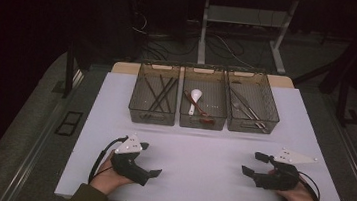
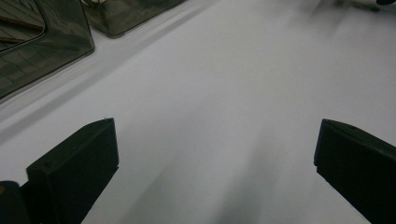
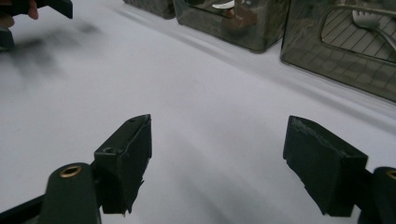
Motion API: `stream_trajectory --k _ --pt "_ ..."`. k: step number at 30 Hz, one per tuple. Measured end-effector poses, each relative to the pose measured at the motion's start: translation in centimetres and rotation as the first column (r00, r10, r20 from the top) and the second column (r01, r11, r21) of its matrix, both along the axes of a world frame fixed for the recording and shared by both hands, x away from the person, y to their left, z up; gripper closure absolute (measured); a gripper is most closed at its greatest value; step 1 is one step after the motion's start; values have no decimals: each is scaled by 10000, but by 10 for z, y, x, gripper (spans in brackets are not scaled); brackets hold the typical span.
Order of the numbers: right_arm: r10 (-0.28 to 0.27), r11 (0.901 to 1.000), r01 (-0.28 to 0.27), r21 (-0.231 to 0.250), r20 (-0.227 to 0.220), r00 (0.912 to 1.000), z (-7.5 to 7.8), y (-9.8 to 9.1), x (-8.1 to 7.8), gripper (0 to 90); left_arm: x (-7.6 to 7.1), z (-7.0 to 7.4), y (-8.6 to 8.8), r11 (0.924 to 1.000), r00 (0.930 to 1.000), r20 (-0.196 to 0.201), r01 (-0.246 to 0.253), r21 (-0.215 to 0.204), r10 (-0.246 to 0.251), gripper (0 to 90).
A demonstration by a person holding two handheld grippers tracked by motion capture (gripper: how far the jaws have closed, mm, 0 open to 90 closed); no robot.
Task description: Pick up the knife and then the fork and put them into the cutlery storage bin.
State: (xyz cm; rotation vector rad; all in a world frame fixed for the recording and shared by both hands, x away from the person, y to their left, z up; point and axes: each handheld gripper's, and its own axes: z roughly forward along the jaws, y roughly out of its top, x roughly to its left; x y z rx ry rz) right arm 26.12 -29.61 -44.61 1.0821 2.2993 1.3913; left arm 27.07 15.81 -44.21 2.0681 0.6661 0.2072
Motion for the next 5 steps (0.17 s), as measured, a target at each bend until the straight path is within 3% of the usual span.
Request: stream_trajectory --k 5 --pt "33 10000 -33 -31 33 10000 0 1 0 209 0 0 0 10000 10000 13 17 32 -17 0"
